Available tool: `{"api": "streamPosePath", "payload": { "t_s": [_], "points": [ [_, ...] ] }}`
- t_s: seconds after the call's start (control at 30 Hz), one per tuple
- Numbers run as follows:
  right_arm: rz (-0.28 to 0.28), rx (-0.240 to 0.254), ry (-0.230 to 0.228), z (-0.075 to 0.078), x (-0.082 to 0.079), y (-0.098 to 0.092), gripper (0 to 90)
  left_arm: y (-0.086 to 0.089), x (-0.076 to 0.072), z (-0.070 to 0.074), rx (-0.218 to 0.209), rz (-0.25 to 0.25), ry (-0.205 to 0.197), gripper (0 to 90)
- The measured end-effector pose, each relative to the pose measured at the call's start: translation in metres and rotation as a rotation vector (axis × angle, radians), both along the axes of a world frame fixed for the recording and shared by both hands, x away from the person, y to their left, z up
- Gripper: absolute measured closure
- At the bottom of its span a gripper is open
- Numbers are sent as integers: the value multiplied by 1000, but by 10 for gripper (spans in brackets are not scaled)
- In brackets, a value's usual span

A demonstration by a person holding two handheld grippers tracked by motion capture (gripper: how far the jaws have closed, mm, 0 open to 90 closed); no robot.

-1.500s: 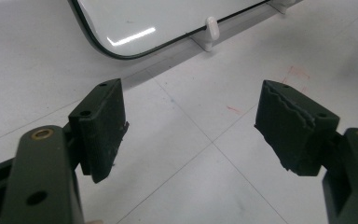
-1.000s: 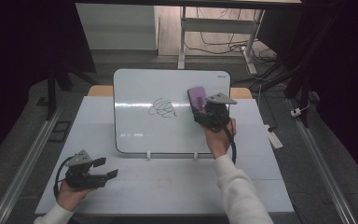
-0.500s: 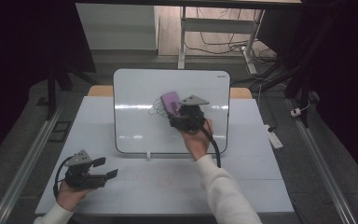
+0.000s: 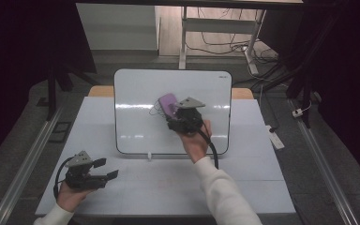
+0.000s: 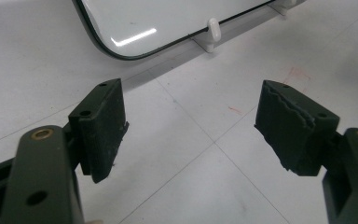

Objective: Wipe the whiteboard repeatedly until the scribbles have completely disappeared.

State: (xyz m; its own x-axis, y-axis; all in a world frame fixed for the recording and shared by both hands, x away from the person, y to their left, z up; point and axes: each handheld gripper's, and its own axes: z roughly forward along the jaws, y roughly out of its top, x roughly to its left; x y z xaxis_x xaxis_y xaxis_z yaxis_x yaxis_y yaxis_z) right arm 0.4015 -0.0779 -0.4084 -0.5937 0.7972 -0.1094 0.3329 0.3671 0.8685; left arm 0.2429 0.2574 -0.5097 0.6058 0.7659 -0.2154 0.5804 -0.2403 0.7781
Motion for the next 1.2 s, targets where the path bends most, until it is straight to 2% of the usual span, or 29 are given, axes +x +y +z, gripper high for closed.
{"api": "streamPosePath", "payload": {
  "t_s": [0.1,0.17,0.23,0.33,0.43,0.77,0.83,0.9,0.97,1.03,1.1,1.2],
  "points": [
    [-69,-1,-31,9,6,-21,412,0,0,0,1,0,-1,254],
    [-89,6,-36,13,10,-29,412,-1,0,0,0,1,1,254],
    [-94,9,-34,13,10,-28,412,-1,0,0,0,1,1,254],
    [-97,-43,-70,10,8,-18,412,0,0,0,1,1,0,254],
    [-68,-39,-61,7,5,-7,412,0,0,0,1,1,1,253],
    [101,-106,-21,-21,-17,54,413,0,0,0,2,1,1,253],
    [127,-100,-3,-25,-20,61,413,0,0,0,1,1,2,253],
    [146,-88,27,-28,-22,63,413,0,1,0,2,2,3,252],
    [157,-102,20,-29,-23,64,413,0,0,0,1,1,2,252],
    [160,-78,43,-27,-21,60,413,0,0,0,1,1,1,252],
    [149,-58,54,-25,-18,55,413,0,0,0,2,1,-1,252],
    [110,-51,35,-18,-14,44,412,1,0,0,-2,3,2,253]
  ]
}}
